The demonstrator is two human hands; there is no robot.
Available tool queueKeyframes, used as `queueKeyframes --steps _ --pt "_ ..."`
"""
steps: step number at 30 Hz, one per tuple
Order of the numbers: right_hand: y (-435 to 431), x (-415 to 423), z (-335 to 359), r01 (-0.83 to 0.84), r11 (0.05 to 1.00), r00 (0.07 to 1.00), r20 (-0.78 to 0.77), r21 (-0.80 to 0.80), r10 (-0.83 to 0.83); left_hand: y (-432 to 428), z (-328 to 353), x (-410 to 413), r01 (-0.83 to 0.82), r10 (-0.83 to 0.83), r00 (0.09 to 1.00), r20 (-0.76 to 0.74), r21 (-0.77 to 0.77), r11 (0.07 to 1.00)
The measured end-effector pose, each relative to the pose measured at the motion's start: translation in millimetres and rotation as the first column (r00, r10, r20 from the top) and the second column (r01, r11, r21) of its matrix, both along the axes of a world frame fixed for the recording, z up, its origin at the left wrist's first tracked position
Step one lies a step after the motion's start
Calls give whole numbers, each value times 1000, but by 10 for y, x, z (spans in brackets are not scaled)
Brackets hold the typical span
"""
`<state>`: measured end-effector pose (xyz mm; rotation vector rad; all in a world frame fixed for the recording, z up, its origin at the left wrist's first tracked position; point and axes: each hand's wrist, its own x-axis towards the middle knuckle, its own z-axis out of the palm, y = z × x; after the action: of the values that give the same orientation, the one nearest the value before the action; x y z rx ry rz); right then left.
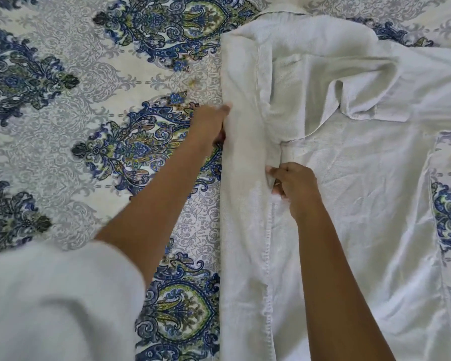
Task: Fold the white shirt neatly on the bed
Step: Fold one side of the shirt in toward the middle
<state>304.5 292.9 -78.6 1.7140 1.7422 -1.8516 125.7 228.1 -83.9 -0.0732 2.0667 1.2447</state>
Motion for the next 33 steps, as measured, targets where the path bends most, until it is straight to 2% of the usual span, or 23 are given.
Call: queueKeyframes --steps 4,8,10,12,14,17,22,27,30,33 --pt "-39 98 94 -180 979 975 118 -95 191 -586 21 831 149 -143 986 88 -70 986" --pt "-170 231 134 -278 950 924 232 -141 305 -884 5 1278 83 -66 989 134 -130 988" --pt "-266 347 87 -299 952 912 273 -70 307 -1015 -2 1426 65 -43 988 151 -145 987" --pt "-383 453 49 -311 947 914 298 81 274 -1112 -3 1534 30 -7 987 161 -141 990" --pt "-510 552 39 -303 936 931 264 181 250 -1199 11 1638 -14 38 978 204 -116 993" --pt "-663 654 10 -336 938 924 225 89 310 -1367 49 1814 -4 30 956 292 -91 996" --pt "-882 980 -60 -458 885 791 415 -86 450 -1744 65 2247 82 -37 918 394 -97 992" --pt "-1071 1262 101 -419 891 814 362 -177 454 -1928 166 2496 127 -65 882 467 -102 987" --pt "-1205 1427 185 -543 819 675 484 -184 556 -1991 256 2680 157 -82 853 515 -103 982" --pt "-1321 1658 199 -576 811 604 617 -99 505 -2087 255 2832 191 -86 868 488 -170 967"
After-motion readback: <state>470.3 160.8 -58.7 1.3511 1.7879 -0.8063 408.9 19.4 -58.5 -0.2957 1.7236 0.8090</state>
